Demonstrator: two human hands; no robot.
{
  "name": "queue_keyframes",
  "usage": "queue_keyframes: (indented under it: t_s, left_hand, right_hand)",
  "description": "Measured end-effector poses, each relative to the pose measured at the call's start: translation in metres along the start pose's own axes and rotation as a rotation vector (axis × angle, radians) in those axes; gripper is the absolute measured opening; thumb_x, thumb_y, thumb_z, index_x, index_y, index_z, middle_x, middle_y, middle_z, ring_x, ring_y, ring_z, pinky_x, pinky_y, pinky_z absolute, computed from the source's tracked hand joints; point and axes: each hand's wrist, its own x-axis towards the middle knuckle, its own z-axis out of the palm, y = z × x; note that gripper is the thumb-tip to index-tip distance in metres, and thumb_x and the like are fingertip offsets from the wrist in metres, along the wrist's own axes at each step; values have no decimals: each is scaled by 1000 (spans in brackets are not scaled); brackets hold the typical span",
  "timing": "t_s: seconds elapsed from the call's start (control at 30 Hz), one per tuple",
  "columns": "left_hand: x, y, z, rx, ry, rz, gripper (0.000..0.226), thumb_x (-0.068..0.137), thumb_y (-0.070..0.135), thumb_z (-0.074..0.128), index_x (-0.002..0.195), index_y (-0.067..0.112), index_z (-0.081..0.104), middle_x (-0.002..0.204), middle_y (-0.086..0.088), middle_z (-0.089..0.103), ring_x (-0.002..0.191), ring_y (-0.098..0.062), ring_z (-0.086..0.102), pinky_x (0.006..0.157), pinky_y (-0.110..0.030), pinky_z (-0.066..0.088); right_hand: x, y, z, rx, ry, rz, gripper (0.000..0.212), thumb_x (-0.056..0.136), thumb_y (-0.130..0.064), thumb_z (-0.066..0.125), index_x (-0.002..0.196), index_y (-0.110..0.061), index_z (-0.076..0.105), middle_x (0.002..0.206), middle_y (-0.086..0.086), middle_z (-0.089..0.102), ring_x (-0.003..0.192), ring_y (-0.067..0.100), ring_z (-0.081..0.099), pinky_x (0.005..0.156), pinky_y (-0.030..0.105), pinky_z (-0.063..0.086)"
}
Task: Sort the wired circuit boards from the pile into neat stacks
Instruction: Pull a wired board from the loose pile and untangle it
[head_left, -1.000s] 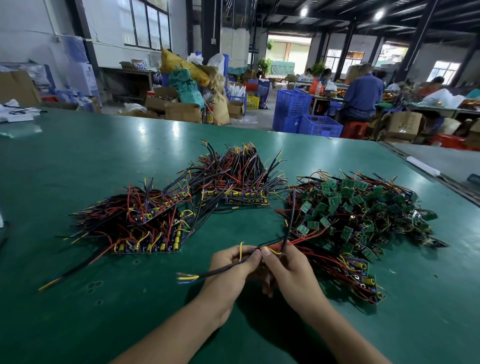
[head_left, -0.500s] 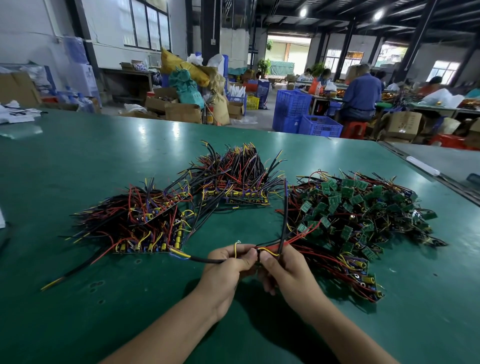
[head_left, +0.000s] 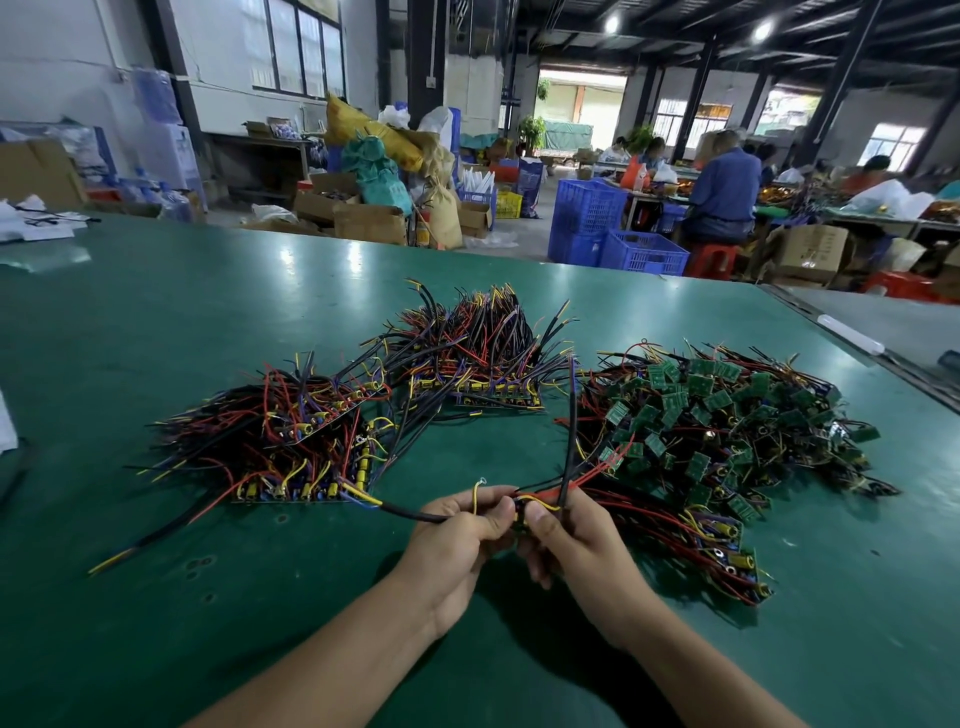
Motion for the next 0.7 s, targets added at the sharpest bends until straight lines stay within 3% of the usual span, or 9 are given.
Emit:
queue_keyframes:
  t_s: [0.13,0.43,0.7]
  left_hand:
    - [0,1,0,-16,5,-7,36,68,4,67,102,-9,66,94,-30,67,73,-35,59,86,-54,44]
    - [4,-1,-3,36,-7,-19,22,84,-5,58,103,-14,62,92,-28,65,66,-33,59,78,-47,49]
    - [3,0,-1,37,-15,-50,17,90,-5,52,102,-14,61,96,-28,62,74,-33,57,95,-53,43]
  right_hand:
    - [1,2,0,13,2,-13,21,91,-30,53,99,-10,55,65,3,60,50,18,53,44,24,42]
    - [2,7,-1,24,-17,-7,21,94,-30,53,99,-10,56,66,1,59,52,16,52,45,23,41]
    - [2,7,-2,38,-32,-19,25,94,-29,52,102,-6,55,65,1,59,50,14,50,45,22,41]
